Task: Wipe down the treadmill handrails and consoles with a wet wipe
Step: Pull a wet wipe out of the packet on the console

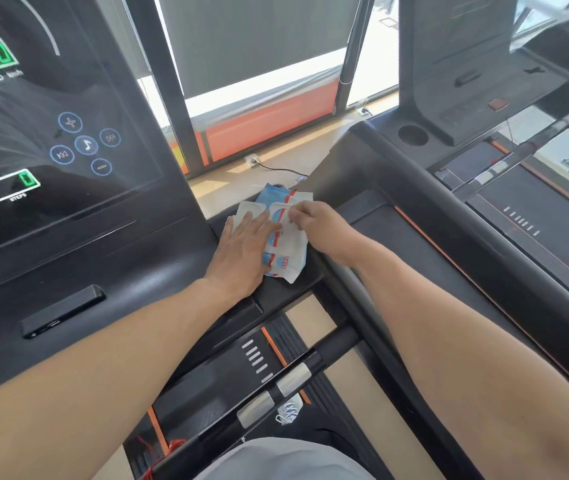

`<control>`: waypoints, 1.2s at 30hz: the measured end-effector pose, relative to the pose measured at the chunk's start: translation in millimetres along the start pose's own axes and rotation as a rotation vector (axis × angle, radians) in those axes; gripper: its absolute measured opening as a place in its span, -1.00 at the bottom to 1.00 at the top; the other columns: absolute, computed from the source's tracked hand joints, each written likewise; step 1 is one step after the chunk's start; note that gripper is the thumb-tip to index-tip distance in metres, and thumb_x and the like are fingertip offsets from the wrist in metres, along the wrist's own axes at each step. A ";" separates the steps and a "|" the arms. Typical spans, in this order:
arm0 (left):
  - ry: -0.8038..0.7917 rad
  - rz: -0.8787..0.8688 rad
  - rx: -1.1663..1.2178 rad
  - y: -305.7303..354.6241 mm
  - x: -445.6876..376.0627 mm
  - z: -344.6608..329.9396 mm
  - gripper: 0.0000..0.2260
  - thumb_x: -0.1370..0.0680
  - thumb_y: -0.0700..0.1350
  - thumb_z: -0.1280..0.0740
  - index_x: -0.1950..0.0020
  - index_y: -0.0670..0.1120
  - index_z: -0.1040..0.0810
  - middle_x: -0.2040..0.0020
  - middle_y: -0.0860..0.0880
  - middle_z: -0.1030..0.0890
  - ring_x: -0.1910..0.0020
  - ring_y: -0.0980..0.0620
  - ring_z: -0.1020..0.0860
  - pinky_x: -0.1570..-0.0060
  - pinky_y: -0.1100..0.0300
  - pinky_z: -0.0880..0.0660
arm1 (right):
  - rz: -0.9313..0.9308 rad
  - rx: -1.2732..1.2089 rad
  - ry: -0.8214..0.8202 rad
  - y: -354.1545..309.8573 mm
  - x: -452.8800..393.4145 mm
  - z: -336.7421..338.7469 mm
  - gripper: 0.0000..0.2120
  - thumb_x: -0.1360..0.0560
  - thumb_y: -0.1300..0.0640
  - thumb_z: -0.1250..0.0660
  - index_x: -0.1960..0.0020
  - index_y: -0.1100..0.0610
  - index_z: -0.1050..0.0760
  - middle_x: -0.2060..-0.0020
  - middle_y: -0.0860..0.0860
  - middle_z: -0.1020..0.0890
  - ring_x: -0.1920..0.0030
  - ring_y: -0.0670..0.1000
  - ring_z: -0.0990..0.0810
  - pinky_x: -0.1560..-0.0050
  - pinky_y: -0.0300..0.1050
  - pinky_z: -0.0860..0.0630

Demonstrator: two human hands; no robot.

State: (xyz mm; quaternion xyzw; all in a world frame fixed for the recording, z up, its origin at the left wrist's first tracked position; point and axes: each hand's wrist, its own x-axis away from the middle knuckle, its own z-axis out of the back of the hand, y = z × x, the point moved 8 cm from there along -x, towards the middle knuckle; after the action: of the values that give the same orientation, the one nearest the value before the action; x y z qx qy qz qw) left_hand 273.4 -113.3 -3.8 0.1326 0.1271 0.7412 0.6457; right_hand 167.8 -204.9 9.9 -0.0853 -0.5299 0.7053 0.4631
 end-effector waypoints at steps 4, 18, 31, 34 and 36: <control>-0.021 -0.036 -0.036 5.3 0.6 -2.6 -0.31 -0.53 -0.19 -0.45 -0.58 0.10 -0.23 -0.64 -0.01 -0.18 -0.63 -0.09 -0.08 -0.59 -0.18 0.14 | 0.008 -0.262 0.097 6.9 -3.6 13.1 -0.77 -0.72 0.08 -0.17 -0.11 0.17 -0.55 0.10 0.01 -0.57 0.09 -0.04 -0.52 -0.02 -0.16 -0.47; 0.013 0.013 -0.083 1.3 0.4 4.3 -0.11 -0.52 0.02 -0.48 -0.65 0.04 0.06 -0.61 -0.03 -0.20 -0.61 -0.06 -0.13 -0.59 -0.16 0.10 | 0.230 -0.744 0.464 -40.8 9.5 86.4 -0.87 -0.67 0.13 -0.19 -0.03 0.15 -0.48 0.15 0.11 -0.54 0.15 0.15 -0.60 -0.01 0.08 -0.62; -0.005 0.253 -0.190 -9.3 5.7 4.3 0.22 -0.36 0.45 -0.39 -0.62 -0.16 0.28 -0.56 -0.22 -0.28 -0.62 -0.22 0.02 -0.58 -0.10 0.28 | -0.152 0.110 0.371 33.8 6.0 1.6 -0.60 -0.54 -0.24 -0.38 -0.21 -0.08 -0.30 0.02 -0.13 -0.60 0.29 -0.14 -0.66 0.40 -0.25 -0.53; 0.079 0.220 -0.064 -5.1 8.4 8.4 0.20 -0.37 0.36 -0.46 -0.64 -0.10 0.27 -0.53 -0.19 -0.29 -0.60 -0.22 -0.06 -0.59 -0.13 0.19 | -0.172 0.089 0.376 40.3 -1.0 -2.7 -0.60 -0.55 -0.27 -0.35 -0.20 -0.06 -0.31 0.02 -0.14 -0.62 0.28 -0.12 -0.67 0.40 -0.24 -0.51; 0.078 0.290 -0.058 -10.3 10.7 8.9 0.26 -0.32 0.35 -0.51 -0.62 -0.09 0.32 -0.59 -0.22 -0.16 -0.61 -0.25 0.04 -0.58 -0.13 0.22 | -0.156 0.103 0.360 40.9 -4.1 -1.3 -0.59 -0.55 -0.27 -0.34 -0.22 -0.07 -0.32 0.03 -0.14 -0.60 0.27 -0.12 -0.66 0.37 -0.23 -0.53</control>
State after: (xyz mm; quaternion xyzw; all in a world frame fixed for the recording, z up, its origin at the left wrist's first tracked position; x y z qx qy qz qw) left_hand 284.7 -101.2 1.2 0.1018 0.1100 0.8346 0.5300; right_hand 147.9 -207.4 -26.0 -0.1447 -0.4066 0.6668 0.6075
